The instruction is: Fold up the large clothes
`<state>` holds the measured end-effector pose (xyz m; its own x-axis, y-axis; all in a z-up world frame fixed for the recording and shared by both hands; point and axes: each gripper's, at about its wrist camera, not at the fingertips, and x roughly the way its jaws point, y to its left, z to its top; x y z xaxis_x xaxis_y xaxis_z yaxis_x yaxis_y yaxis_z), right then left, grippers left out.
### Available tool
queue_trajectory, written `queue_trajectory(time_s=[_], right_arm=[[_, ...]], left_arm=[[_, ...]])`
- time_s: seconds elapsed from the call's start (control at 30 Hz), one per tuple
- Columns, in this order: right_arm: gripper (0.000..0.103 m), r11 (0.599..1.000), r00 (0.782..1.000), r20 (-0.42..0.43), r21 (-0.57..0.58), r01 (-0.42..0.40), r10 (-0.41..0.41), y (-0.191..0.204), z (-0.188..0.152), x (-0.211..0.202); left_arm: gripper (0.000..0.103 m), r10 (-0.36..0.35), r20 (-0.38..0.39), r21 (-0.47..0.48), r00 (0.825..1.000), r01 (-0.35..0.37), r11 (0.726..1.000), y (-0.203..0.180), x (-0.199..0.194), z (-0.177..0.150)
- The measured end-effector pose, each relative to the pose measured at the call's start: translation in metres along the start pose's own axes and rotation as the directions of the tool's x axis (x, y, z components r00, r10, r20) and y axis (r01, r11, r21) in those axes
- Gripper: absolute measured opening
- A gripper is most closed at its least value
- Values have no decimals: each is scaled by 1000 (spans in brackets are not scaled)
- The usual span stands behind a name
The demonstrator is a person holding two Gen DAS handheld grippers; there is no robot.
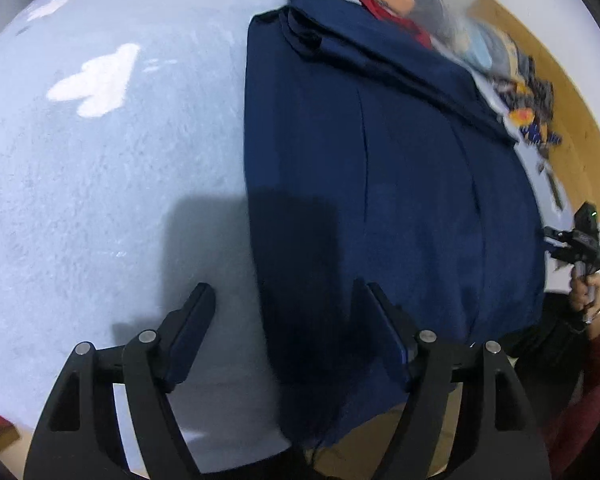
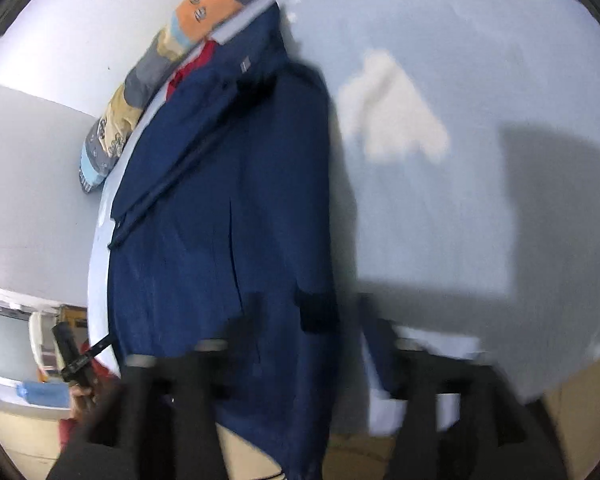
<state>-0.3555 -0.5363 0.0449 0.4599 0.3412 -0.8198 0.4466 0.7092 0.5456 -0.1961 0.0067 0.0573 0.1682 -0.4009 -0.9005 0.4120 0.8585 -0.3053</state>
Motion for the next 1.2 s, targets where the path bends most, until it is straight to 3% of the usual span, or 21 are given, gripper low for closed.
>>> queue_trajectory(time_s=[0.23,0.27,0.3,0.33,0.37,0.4,0.47,0.6,0.7,0.77,0.83,0.87,0.9,0.93,1.03,1.1,1.17,1.2], right_arm=[[64,999,996,-91,-34,-2,-1,14,-57,34],[62,999,995,-104,-42,-7,2,19,-64,39],[52,998,993,-114,-60,-8,2,23,-70,44],[39,996,993,-118,-91,-9,-2,30,-74,48],[12,992,994,-109,-129,3,-17,37,-78,49],[12,986,995,-92,-165,27,-42,44,-78,48],[12,987,997,-75,-164,-6,-7,48,-76,43],[17,991,996,-87,-135,6,-18,48,-70,50],[18,991,996,-85,-131,31,-42,49,-74,52],[19,992,995,-87,-120,28,-39,44,-74,49],[19,994,996,-85,-109,23,-33,45,-77,52],[19,994,996,-87,-109,22,-32,44,-77,53],[18,994,995,-90,-111,23,-33,41,-77,54],[18,993,995,-90,-112,26,-37,40,-78,55],[14,996,996,-85,-86,0,-7,31,-78,58],[11,997,997,-77,-70,-25,19,25,-78,57],[12,998,997,-64,-40,-53,50,19,-79,57],[14,997,996,-58,-22,-69,68,16,-79,57]], left_arm=[[77,-106,-43,-4,993,106,994,4,2,-14],[77,-117,-49,-2,992,117,993,3,3,-16],[76,-131,-53,7,990,132,991,0,4,-17],[58,-141,-55,21,988,142,990,-1,3,-19],[42,-147,-60,39,987,150,988,-5,2,-20],[29,-128,-63,50,990,131,990,-6,3,-20],[29,-122,-65,45,990,125,991,-5,4,-20],[35,-134,-74,6,988,135,991,8,6,-22],[43,-184,-64,-45,981,182,982,15,7,-21],[56,-229,-65,-85,971,223,971,19,8,-19],[86,-271,-66,-112,960,263,958,10,11,-15],[86,-258,-62,-100,964,251,963,4,12,-14],[88,-195,-54,-55,979,192,980,-9,16,-14],[94,-170,-47,-24,984,169,985,-17,18,-15],[95,-119,-29,43,992,120,992,-24,16,-21],[87,-129,-14,25,992,130,991,-16,10,-25],[66,-111,4,-12,994,111,994,-3,4,-29],[44,-96,9,-38,995,96,995,5,3,-31]])
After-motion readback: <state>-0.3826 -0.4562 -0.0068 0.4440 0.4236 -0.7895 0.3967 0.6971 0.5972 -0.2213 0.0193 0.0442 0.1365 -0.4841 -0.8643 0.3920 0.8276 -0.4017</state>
